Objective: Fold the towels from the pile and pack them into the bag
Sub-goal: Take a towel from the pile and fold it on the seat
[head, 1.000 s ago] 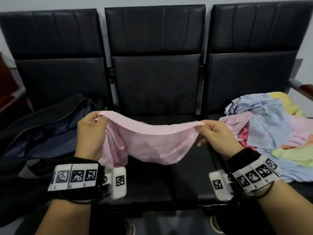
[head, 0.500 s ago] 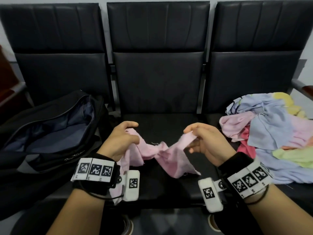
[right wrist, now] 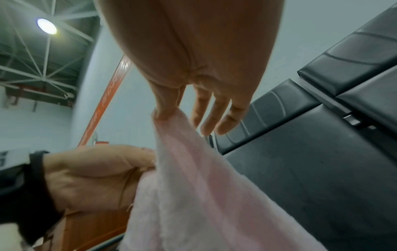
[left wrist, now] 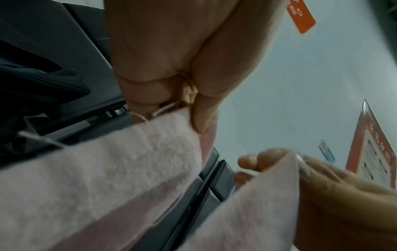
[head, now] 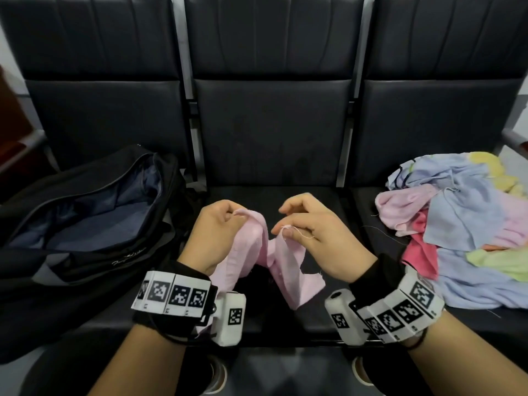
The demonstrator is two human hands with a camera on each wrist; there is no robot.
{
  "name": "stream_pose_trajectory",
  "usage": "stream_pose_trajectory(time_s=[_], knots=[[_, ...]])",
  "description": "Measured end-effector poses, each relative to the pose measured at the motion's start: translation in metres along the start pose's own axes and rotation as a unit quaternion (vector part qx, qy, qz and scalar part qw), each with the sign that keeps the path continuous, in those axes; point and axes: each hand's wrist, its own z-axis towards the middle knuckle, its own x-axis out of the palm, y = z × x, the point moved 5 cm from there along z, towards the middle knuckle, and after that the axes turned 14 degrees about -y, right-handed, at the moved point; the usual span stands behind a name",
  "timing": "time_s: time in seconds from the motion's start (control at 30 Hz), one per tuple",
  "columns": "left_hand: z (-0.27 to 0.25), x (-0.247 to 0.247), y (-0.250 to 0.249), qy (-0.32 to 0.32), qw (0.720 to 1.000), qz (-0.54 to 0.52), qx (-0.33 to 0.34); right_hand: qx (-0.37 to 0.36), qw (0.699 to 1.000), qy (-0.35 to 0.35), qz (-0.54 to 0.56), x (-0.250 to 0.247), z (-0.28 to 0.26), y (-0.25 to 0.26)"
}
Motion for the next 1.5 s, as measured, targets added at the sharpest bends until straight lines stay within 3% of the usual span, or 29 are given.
stream_pose_trajectory(time_s=[0.17,0.4,0.57,0.8,0.93,1.1,1.2,1.3,1.4,1.5], knots=[[-0.01,0.012,-0.01,0.029,0.999,-0.011,0.028,-0.01,0.996,-0.046,0.071,0.004,0.005,0.013],[-0.02,0.015,-0.015,0.052,0.997,-0.052,0.03,0.013,0.992,-0.105,0.069,0.011,0.004,0.004],[-0.025,0.016,-0.02,0.095,0.993,-0.046,0.052,0.022,0.988,-0.121,0.096,0.011,0.004,0.003],[-0.031,0.015,-0.03,0.153,0.983,-0.006,0.097,0.028,0.989,-0.142,0.04,0.006,0.003,0.003],[-0.034,0.014,-0.032,0.176,0.977,-0.004,0.122,0.058,0.983,-0.156,0.075,0.005,0.003,0.003],[-0.031,0.016,-0.033,0.147,0.974,0.022,0.171,0.056,0.984,-0.149,0.077,0.007,0.002,0.002],[-0.03,0.016,-0.034,0.109,0.971,0.049,0.205,0.059,0.987,-0.125,0.087,0.006,0.003,0.001],[-0.029,0.01,-0.037,0.069,0.972,0.034,0.222,0.06,0.993,-0.045,0.089,0.007,0.002,-0.009],[-0.024,-0.007,-0.042,0.0,0.973,-0.001,0.229,0.033,0.999,0.037,-0.022,0.012,-0.005,-0.029],[-0.017,-0.026,-0.048,-0.044,0.969,-0.025,0.242,0.044,0.985,0.104,-0.131,0.021,-0.014,-0.056]])
